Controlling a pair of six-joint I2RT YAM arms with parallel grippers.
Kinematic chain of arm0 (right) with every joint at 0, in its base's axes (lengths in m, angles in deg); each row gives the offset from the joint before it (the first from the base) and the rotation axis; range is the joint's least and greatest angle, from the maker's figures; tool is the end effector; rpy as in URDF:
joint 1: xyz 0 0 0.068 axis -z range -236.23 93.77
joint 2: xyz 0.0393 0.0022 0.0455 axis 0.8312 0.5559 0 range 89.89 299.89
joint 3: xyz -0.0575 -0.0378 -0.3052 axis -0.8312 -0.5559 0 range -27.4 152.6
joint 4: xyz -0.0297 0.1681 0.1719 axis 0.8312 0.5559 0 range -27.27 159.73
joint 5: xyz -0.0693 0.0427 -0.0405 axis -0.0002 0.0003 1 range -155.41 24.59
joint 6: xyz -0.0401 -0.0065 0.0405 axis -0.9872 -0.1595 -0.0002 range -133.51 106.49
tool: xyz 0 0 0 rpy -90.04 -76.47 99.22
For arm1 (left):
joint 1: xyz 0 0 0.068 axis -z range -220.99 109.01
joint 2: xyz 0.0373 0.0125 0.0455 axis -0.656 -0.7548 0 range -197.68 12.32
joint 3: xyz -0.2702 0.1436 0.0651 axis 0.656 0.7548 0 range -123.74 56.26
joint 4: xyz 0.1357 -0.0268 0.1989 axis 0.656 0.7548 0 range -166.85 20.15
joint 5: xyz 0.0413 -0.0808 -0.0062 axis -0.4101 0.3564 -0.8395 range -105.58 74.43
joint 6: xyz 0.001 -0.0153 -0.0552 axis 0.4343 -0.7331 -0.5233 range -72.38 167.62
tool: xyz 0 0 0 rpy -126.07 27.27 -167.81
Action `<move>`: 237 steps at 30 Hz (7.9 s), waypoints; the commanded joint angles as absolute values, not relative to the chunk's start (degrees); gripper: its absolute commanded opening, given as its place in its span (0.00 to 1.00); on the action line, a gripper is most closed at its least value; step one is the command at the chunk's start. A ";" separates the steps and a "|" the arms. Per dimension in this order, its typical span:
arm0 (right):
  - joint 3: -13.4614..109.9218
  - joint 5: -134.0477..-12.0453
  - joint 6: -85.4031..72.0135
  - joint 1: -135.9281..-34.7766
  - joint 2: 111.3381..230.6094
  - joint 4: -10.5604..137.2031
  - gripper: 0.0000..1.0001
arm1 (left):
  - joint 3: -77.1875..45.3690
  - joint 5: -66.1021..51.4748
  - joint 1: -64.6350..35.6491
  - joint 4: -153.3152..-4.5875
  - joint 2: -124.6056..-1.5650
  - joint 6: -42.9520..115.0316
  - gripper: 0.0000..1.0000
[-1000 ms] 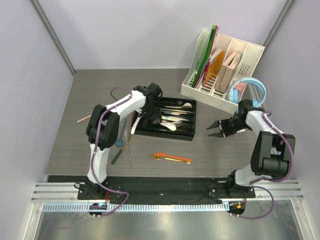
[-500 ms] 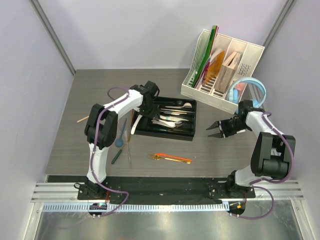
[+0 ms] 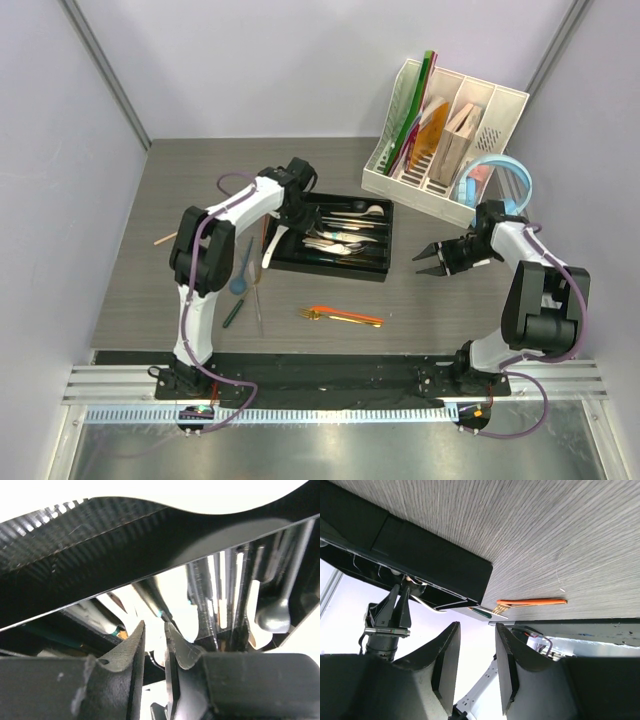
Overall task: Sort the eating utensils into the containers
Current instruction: Place the spoon in the storage box, then pick up the spoon from the center of the board, then place the spoon in the storage box, then pick up the knife at the center of the board.
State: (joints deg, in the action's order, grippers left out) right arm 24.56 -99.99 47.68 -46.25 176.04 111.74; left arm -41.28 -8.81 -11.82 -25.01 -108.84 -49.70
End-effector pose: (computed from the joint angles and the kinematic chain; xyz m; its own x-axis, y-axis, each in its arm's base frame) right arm 0.2320 -0.0175 0.2348 -0.4043 0.8036 0.4368 0.8937 0.2456 0.3754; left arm 0.3785 -0.2169 0.2290 -0.3981 -0.9058 0.1450 -0.9032 0.3594 -0.2345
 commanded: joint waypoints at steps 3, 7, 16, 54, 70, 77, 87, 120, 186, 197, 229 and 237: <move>26.56 -100.39 46.96 -46.12 177.17 111.77 0.40 | -44.11 -6.79 -14.09 -33.15 -103.17 -43.01 0.25; 27.35 -100.12 46.96 -46.03 178.04 111.68 0.40 | -49.89 -10.81 -17.52 -25.02 -99.92 -31.51 0.26; 30.51 -99.42 46.70 -46.12 181.12 111.59 0.40 | -28.51 -23.66 -30.25 -16.81 -82.00 -7.42 0.33; 37.20 -98.19 46.08 -46.65 189.12 111.51 0.40 | -17.74 -15.84 -31.94 -22.62 -93.23 15.98 0.38; 35.88 -98.28 45.73 -46.65 188.07 111.51 0.40 | -15.37 -15.13 -30.97 -24.20 -96.75 16.86 0.33; 35.26 -98.19 45.55 -46.65 187.89 111.51 0.40 | -13.88 -18.30 -30.97 -24.11 -95.70 16.42 0.00; 35.35 -98.10 45.46 -46.65 187.45 111.51 0.40 | -14.49 -12.34 -31.06 -25.60 -83.32 17.74 0.00; 30.79 -96.70 49.42 -45.94 180.60 111.59 0.38 | -27.76 2.98 -12.08 -42.94 -85.33 -67.52 0.00; 25.24 -99.33 48.10 -45.85 178.40 110.27 0.39 | -33.65 6.57 -9.18 -42.57 -108.35 -61.72 0.04; 26.30 -99.42 48.28 -45.85 180.15 109.57 0.39 | -32.95 9.21 -10.14 -45.56 -109.06 -60.57 0.26; 36.57 -96.43 49.86 -45.94 189.82 108.87 0.39 | -36.56 4.06 -38.00 -12.00 -88.24 -4.69 0.36; 38.60 -95.91 48.89 -45.86 192.99 108.52 0.39 | -23.58 -6.79 -38.27 -8.37 -87.09 8.93 0.37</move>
State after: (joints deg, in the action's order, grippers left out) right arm 36.32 -96.54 49.21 -45.99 191.84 108.66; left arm -31.16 -1.18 -38.45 -14.30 -88.95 -2.73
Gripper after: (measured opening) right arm 0.391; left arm 0.363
